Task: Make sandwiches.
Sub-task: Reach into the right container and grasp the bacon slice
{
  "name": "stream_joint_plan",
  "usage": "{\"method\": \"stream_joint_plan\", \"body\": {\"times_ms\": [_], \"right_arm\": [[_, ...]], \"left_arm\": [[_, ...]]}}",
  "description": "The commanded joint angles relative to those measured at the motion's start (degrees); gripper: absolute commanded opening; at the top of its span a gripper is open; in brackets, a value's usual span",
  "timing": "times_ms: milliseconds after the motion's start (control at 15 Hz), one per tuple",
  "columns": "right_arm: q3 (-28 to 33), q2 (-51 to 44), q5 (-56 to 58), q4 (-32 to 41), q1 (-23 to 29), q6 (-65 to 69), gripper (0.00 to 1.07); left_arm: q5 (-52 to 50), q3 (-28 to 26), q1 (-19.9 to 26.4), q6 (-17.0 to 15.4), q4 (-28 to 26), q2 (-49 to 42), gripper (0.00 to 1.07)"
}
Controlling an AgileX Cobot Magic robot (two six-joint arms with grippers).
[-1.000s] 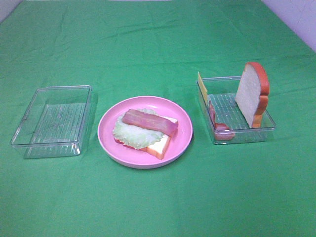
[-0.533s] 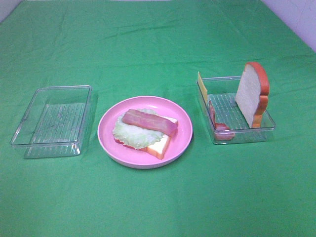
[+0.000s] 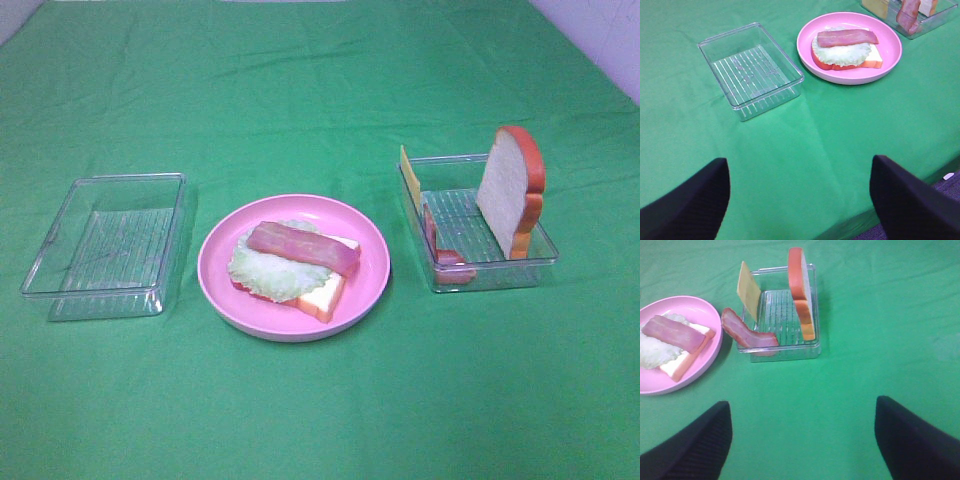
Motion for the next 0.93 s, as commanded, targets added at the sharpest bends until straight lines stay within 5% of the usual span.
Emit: {"method": "stream_joint_plan", "body": {"times_ms": [67, 400, 667, 933], "right_arm": [[-0.5, 9.9, -4.9, 5.2, -0.3, -0.2, 0.75], [-8.9, 31.8, -3.8, 11.6, -0.3, -7.1, 0.75], [-24.8, 50.4, 6.2, 18.0, -0.2, -15.5, 0.68], [-30.3, 57.2, 6.4, 16.8, 2.5, -15.5, 0.68]], "left_arm": [[-0.6, -0.1, -0.2, -0.3, 0.3, -0.2, 0.74], [-0.6, -0.1, -0.2, -0.3, 0.3, -0.2, 0.74], [-0.6, -0.1, -0.2, -0.3, 0.1, -0.3, 0.74], [-0.6, -0.1, -0.2, -0.3, 0.1, -0.3, 0.74]]}}
